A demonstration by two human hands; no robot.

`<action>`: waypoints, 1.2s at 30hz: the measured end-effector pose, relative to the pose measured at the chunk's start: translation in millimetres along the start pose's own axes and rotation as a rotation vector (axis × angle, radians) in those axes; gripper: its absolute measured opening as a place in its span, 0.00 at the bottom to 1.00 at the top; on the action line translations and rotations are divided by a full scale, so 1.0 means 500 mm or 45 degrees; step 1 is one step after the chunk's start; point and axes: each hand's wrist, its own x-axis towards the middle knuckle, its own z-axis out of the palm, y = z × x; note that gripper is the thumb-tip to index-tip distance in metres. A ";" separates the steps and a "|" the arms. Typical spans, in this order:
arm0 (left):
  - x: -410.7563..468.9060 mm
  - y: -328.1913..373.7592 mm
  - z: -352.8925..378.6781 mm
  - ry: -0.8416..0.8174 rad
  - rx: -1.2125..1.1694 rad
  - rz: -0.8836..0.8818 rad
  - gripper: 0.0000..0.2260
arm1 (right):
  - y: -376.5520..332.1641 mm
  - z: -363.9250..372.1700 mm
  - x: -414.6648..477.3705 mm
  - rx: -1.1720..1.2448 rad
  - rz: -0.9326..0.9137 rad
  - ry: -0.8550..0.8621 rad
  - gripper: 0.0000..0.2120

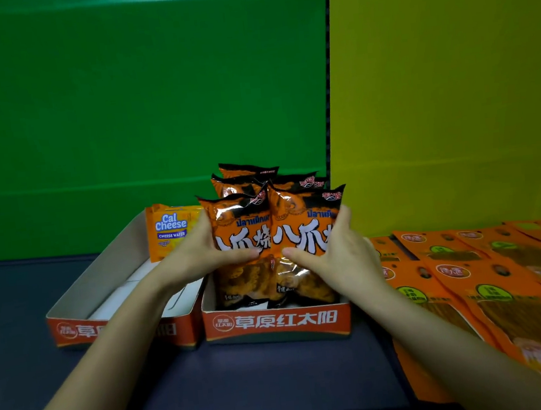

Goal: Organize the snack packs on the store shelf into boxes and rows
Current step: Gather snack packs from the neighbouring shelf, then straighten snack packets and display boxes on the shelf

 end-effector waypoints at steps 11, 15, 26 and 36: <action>-0.027 0.018 0.003 0.238 0.252 -0.009 0.36 | 0.002 -0.005 0.007 0.155 -0.086 0.084 0.61; -0.053 0.039 0.004 0.403 0.492 0.026 0.36 | -0.024 -0.021 0.000 0.085 -0.321 0.315 0.53; -0.269 0.009 -0.120 0.835 1.280 0.094 0.17 | -0.199 0.043 -0.084 0.210 -1.031 -0.092 0.13; -0.522 -0.089 -0.331 0.986 1.527 -0.188 0.11 | -0.454 0.206 -0.208 0.253 -1.258 -0.454 0.13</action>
